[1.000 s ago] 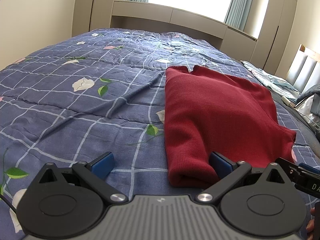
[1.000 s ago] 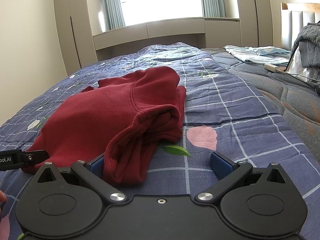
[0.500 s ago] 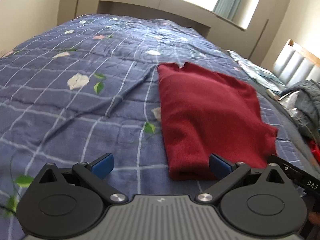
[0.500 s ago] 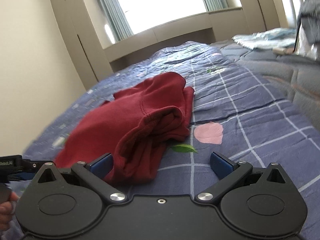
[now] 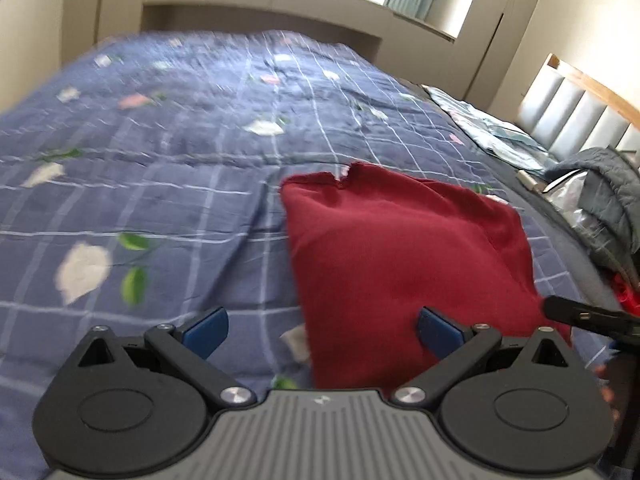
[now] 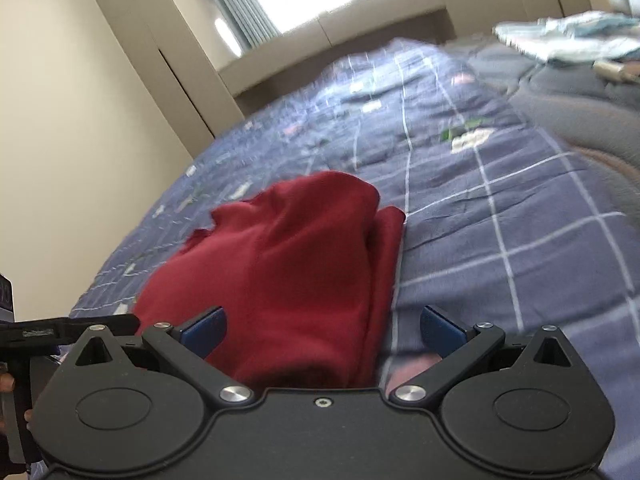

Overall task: Fold small clothes
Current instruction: 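Grasp the sweater's edge with the left gripper while the right gripper grasps beside it, then lift the grasped edge with both grippers and fold it over the sweater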

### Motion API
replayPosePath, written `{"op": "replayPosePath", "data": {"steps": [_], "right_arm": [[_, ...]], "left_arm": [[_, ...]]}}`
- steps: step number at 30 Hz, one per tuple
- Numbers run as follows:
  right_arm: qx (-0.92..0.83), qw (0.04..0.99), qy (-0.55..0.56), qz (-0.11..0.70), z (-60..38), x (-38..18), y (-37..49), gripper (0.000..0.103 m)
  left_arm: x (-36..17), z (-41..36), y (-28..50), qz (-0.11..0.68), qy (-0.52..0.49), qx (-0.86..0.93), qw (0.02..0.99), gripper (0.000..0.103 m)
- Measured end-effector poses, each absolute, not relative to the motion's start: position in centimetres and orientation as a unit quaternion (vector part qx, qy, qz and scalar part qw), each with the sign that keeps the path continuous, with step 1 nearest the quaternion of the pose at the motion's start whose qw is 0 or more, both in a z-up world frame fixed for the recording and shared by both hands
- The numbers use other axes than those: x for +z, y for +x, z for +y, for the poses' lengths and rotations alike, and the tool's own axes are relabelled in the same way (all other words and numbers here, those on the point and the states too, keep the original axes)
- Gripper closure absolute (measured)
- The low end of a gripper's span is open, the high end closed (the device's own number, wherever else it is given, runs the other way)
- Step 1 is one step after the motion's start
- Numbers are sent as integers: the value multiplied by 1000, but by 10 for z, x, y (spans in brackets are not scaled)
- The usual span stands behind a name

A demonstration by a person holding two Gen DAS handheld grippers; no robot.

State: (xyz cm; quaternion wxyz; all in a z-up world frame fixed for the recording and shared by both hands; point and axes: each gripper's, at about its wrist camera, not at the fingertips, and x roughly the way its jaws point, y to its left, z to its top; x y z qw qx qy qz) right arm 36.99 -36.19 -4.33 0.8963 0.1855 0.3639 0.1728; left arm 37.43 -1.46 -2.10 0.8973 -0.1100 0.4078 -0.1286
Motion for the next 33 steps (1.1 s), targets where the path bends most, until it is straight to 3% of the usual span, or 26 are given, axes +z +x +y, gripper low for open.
{"op": "replayPosePath", "data": {"steps": [8, 10, 12, 19, 24, 26, 28, 33], "right_arm": [[185, 888, 226, 356, -358, -49, 391, 1], [173, 894, 210, 356, -353, -48, 389, 5], [155, 902, 192, 353, -348, -46, 384, 19], [143, 895, 241, 346, -352, -47, 375, 43], [142, 903, 230, 334, -346, -37, 364, 71], [143, 909, 221, 323, -344, -29, 357, 76], [145, 914, 217, 311, -344, -21, 349, 80], [158, 919, 212, 292, -345, -2, 332, 82]], "left_arm": [[-48, -4, 415, 460, -213, -163, 847, 0], [-48, -4, 416, 463, -212, -163, 845, 1], [-46, -7, 415, 468, -202, -158, 845, 2], [-27, -21, 410, 481, -183, -153, 844, 26], [-7, -40, 404, 478, -129, -124, 860, 45], [4, -52, 397, 465, -84, -123, 873, 58], [15, -62, 389, 450, -47, -126, 883, 63], [36, -77, 371, 423, -3, -138, 896, 66]]}}
